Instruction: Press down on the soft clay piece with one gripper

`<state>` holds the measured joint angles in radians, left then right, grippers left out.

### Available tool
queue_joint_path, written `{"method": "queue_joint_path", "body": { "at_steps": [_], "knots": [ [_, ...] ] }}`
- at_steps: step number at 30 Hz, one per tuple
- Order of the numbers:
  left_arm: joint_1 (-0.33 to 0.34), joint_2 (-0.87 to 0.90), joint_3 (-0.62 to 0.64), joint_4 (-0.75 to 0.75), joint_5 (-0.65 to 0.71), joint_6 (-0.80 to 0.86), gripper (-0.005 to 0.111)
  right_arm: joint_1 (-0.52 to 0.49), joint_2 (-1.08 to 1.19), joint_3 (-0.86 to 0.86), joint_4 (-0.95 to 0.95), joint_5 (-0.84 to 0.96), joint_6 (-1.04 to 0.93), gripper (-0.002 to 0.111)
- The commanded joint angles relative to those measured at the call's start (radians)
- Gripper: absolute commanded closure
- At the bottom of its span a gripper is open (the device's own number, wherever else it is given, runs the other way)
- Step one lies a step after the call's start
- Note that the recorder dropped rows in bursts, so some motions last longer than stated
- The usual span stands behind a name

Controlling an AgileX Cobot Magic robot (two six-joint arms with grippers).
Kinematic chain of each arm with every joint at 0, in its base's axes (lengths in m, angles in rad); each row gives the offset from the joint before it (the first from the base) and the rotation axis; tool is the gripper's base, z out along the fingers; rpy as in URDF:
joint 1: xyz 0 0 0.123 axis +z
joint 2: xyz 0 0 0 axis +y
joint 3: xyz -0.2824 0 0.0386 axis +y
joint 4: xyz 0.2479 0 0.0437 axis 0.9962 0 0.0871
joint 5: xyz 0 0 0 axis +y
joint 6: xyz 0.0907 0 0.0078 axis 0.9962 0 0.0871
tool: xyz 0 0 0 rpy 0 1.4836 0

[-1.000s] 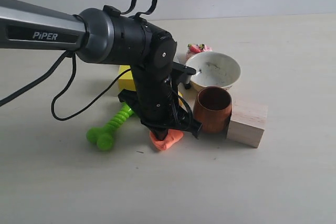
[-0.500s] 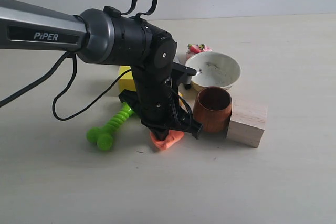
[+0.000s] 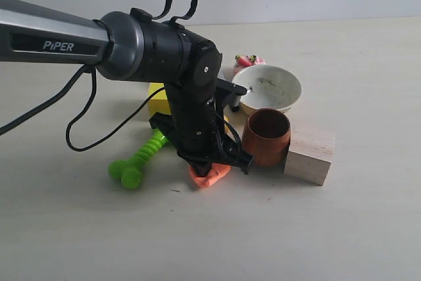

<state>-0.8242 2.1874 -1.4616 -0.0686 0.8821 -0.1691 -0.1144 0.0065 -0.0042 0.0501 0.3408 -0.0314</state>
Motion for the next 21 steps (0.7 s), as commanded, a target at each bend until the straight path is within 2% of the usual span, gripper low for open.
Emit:
{"method": "queue_joint_path", "body": {
  "at_steps": [1, 8, 21],
  "knots": [
    [-0.005, 0.053, 0.02, -0.003, 0.008, 0.002, 0.106, 0.001, -0.007, 0.004, -0.004, -0.007, -0.002, 0.108],
    [-0.005, 0.053, 0.02, -0.002, 0.024, 0.002, 0.087, 0.001, -0.007, 0.004, -0.004, -0.007, -0.002, 0.108],
    [-0.005, -0.014, 0.02, 0.008, 0.022, -0.002, 0.086, 0.001, -0.007, 0.004, -0.004, -0.007, -0.002, 0.108]
  ]
}}
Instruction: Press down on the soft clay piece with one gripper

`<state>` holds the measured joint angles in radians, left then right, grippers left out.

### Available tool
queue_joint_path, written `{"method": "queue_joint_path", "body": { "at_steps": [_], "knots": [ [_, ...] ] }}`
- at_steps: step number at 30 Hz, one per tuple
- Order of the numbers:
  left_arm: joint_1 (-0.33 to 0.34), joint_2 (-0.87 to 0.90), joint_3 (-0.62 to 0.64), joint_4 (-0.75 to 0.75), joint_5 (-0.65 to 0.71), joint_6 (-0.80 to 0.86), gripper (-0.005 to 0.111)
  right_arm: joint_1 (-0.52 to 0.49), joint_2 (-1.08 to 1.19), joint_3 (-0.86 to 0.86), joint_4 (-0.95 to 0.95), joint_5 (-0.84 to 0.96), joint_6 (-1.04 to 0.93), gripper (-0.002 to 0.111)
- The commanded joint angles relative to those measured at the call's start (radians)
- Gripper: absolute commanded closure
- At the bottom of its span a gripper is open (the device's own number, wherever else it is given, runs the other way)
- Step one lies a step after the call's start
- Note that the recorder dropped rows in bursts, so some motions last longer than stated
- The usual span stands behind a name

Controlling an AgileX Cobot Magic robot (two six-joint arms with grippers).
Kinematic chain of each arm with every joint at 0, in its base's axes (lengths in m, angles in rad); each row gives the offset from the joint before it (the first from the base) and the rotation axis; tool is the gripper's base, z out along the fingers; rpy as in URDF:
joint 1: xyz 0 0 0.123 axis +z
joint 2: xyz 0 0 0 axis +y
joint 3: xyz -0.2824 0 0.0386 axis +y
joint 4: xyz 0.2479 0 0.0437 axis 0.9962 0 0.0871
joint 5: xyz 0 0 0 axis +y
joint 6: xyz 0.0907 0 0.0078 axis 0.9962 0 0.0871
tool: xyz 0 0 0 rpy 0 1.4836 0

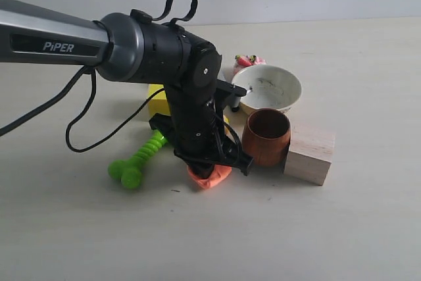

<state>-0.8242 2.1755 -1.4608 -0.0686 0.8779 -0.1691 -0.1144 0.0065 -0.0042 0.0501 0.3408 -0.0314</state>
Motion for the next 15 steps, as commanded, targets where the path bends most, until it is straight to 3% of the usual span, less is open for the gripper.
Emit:
{"method": "queue_joint_path", "body": {
  "at_steps": [1, 15],
  "knots": [
    [-0.003, -0.002, 0.019, 0.008, 0.026, -0.002, 0.086, 0.001, -0.007, 0.004, -0.004, -0.007, -0.002, 0.108],
    [-0.003, -0.069, 0.019, 0.01, 0.028, -0.021, 0.086, 0.001, -0.007, 0.004, -0.004, -0.007, -0.002, 0.108]
  ]
}}
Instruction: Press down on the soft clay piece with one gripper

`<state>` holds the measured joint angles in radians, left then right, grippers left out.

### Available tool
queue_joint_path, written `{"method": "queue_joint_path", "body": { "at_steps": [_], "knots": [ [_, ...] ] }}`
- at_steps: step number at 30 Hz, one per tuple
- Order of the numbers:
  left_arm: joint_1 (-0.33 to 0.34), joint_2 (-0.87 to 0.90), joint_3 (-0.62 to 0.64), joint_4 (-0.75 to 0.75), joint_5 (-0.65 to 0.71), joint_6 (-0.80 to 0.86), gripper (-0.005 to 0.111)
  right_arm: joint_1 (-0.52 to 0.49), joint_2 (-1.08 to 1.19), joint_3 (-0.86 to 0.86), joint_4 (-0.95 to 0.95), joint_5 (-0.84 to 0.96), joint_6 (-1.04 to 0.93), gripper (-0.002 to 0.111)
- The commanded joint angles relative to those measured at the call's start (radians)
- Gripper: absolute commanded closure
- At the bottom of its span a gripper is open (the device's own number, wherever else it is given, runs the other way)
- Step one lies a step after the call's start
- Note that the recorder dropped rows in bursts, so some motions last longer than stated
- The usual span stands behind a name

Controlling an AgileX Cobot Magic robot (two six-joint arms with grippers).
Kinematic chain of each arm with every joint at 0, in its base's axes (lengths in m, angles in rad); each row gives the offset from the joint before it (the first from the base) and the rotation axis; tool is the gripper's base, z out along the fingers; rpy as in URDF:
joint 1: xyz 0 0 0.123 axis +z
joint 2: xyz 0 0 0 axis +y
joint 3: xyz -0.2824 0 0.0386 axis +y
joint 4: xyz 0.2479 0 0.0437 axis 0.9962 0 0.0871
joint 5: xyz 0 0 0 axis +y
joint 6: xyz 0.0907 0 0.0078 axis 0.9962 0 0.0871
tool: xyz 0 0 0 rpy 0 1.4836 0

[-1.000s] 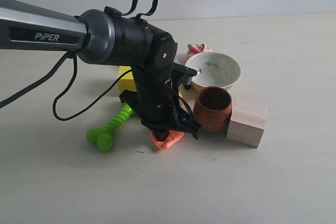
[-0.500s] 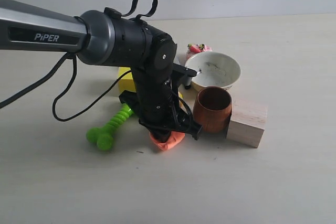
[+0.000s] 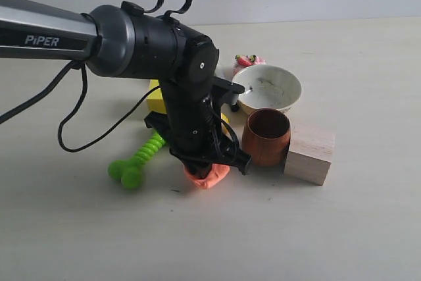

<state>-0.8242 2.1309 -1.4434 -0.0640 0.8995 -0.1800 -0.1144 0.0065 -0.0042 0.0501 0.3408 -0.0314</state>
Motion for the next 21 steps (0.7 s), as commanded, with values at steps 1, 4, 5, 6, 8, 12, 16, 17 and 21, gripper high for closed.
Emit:
{"method": "queue_joint_path", "body": {
  "at_steps": [1, 4, 5, 6, 8, 12, 16, 17, 21],
  "knots": [
    [-0.003, -0.024, 0.002, 0.005, 0.006, -0.01, 0.086, 0.001, -0.007, 0.004, -0.004, -0.007, -0.002, 0.108],
    [-0.003, -0.024, 0.002, 0.005, 0.006, -0.01, 0.086, 0.001, -0.007, 0.004, -0.004, -0.007, -0.002, 0.108],
    [-0.003, -0.024, 0.002, 0.005, 0.006, -0.01, 0.086, 0.001, -0.007, 0.004, -0.004, -0.007, -0.002, 0.108],
    [-0.003, -0.024, 0.002, 0.005, 0.006, -0.01, 0.085, 0.001, -0.007, 0.004, -0.004, -0.007, -0.002, 0.108],
    [-0.003, -0.024, 0.002, 0.005, 0.003, -0.01, 0.08, 0.001, -0.007, 0.004, -0.004, -0.007, -0.002, 0.108],
    [-0.003, -0.024, 0.002, 0.005, -0.008, -0.01, 0.067, 0.001, -0.007, 0.004, -0.004, -0.007, -0.002, 0.108],
    [-0.003, -0.02, 0.002, 0.005, -0.008, -0.018, 0.066, 0.001, -0.007, 0.004, -0.004, -0.007, -0.002, 0.108],
    [-0.003, -0.018, 0.002, 0.005, -0.008, -0.02, 0.068, 0.001, -0.007, 0.004, -0.004, -0.007, -0.002, 0.108],
    [-0.003, -0.008, 0.002, 0.005, -0.008, -0.02, 0.086, 0.001, -0.007, 0.004, -0.004, -0.007, -0.002, 0.108]
  ]
}}
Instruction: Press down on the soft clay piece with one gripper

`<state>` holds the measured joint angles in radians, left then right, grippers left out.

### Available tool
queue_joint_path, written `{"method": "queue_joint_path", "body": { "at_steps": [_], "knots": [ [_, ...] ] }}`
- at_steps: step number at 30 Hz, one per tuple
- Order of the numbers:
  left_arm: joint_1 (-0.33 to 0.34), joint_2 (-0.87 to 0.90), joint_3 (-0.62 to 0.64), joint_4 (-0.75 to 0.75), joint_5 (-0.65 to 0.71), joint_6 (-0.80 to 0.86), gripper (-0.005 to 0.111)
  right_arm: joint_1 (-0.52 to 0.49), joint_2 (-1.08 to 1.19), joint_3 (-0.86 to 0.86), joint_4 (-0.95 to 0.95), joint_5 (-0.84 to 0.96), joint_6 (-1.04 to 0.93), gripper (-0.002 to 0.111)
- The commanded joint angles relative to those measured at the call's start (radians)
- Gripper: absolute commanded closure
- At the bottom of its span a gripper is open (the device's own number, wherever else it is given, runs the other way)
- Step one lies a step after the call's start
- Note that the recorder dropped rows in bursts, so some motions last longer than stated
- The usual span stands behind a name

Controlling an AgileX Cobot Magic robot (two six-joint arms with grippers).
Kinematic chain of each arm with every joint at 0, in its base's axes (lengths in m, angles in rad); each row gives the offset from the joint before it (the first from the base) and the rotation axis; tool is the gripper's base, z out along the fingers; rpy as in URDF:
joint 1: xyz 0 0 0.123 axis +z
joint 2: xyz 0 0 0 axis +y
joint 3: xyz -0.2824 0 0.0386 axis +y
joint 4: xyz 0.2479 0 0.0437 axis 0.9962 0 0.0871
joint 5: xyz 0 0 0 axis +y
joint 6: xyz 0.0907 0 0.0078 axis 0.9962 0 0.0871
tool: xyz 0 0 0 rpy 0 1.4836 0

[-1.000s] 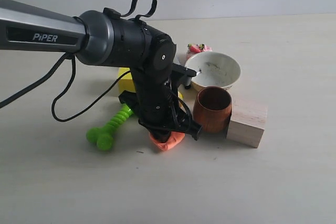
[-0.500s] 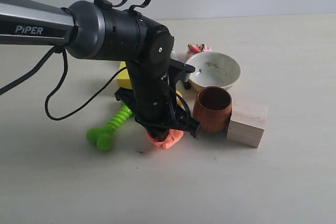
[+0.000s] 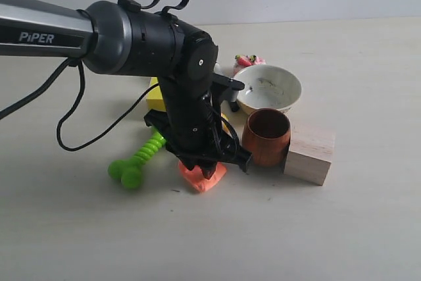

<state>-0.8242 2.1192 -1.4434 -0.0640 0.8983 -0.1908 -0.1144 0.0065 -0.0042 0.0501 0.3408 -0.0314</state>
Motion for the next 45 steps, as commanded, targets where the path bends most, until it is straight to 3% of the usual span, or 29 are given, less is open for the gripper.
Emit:
{"method": "queue_joint_path", "body": {
  "at_steps": [1, 4, 19, 32, 40, 45],
  "knots": [
    [-0.003, 0.003, 0.002, 0.005, -0.007, -0.01, 0.092, 0.001, -0.007, 0.004, -0.004, -0.007, -0.002, 0.108],
    [-0.003, 0.003, 0.002, 0.005, -0.007, -0.01, 0.107, 0.001, -0.007, 0.004, -0.004, -0.007, -0.002, 0.108],
    [-0.003, -0.087, 0.007, 0.005, -0.031, 0.011, 0.107, 0.001, -0.007, 0.004, -0.004, -0.007, -0.002, 0.108],
    [-0.057, -0.5, 0.345, 0.064, -0.367, -0.084, 0.107, 0.001, -0.007, 0.004, -0.004, -0.007, -0.002, 0.108],
    [-0.085, -0.749, 0.526, 0.156, -0.434, -0.184, 0.107, 0.001, -0.007, 0.004, -0.004, -0.007, -0.002, 0.108],
    [-0.085, -0.893, 0.568, 0.194, -0.431, -0.182, 0.107, 0.001, -0.007, 0.004, -0.004, -0.007, -0.002, 0.108]
  ]
}}
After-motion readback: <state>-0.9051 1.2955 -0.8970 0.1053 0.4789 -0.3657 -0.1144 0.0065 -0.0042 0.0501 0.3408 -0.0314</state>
